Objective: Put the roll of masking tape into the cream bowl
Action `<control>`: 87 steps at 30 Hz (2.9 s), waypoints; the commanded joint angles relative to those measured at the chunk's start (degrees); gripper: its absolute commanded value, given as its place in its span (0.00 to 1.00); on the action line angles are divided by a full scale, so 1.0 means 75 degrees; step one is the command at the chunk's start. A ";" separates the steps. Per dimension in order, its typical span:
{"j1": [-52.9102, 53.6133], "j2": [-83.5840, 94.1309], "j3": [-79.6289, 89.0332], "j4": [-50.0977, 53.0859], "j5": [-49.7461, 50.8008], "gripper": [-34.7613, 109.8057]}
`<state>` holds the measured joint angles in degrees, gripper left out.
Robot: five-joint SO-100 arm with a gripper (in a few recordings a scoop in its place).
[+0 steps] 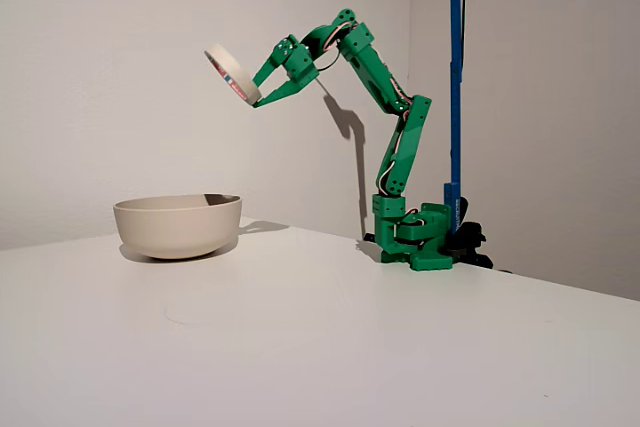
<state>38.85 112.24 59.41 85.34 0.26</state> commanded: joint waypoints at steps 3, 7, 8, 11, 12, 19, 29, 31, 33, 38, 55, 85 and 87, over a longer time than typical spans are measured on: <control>0.1453 -0.1172 -0.1441 -0.0621 -0.0211 0.18; 0.2086 -0.2848 -0.2719 -0.0762 -0.0352 0.18; 0.2191 -0.3293 -0.3105 -0.0727 -0.0410 0.18; 0.2426 -0.4336 -0.3691 -0.0926 -0.0574 0.18; 0.2484 -0.4605 -0.3773 -0.1031 -0.0621 0.18; 0.2613 -0.5977 -0.4254 -0.0961 -0.0844 0.18; 0.2672 -0.6586 -0.4266 -0.1055 -0.0809 0.26; 0.2672 -0.6586 -0.4266 -0.1090 -0.0738 0.32; 0.2672 -0.6574 -0.4266 -0.1137 -0.0645 0.32; 0.2684 -0.6445 -0.4277 -0.1207 -0.0340 0.30; 0.1242 -0.3949 -0.4418 0.0727 0.0164 0.18; -0.5672 0.3410 0.1887 0.2027 0.0469 0.18; -0.5660 0.4207 0.3023 0.1676 0.0375 0.18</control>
<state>-2.55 133.59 70.40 100.37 2.72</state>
